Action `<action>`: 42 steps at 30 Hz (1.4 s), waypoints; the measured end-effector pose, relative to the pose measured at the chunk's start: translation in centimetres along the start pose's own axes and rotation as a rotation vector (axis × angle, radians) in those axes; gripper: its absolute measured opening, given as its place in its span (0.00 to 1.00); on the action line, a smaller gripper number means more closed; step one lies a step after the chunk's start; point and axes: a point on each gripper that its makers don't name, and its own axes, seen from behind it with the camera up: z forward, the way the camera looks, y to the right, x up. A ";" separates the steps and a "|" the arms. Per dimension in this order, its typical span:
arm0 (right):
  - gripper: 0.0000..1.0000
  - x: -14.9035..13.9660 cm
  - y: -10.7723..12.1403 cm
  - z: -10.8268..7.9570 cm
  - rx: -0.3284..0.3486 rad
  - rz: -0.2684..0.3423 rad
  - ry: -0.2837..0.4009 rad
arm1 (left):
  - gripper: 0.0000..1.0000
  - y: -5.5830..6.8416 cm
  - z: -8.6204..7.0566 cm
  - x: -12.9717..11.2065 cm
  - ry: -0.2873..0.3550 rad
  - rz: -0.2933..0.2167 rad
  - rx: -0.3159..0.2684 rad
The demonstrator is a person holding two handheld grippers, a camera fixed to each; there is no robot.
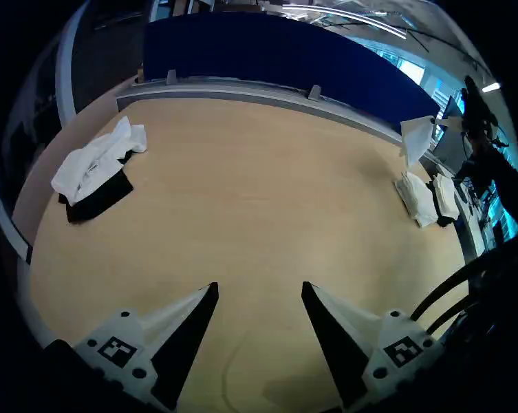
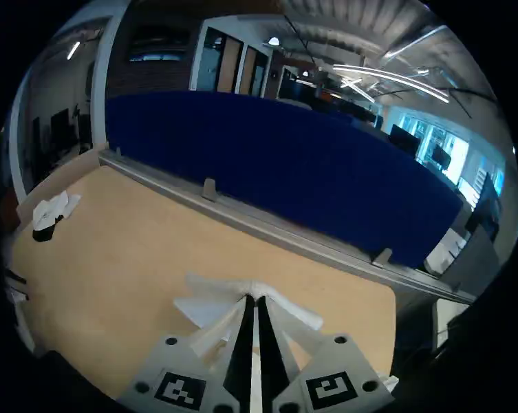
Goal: Fold towel
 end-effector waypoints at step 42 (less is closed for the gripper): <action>0.04 -29.0 -0.4 -4.1 -0.130 0.370 -0.350 | 0.89 3.5 0.7 0.3 -0.032 0.068 -0.033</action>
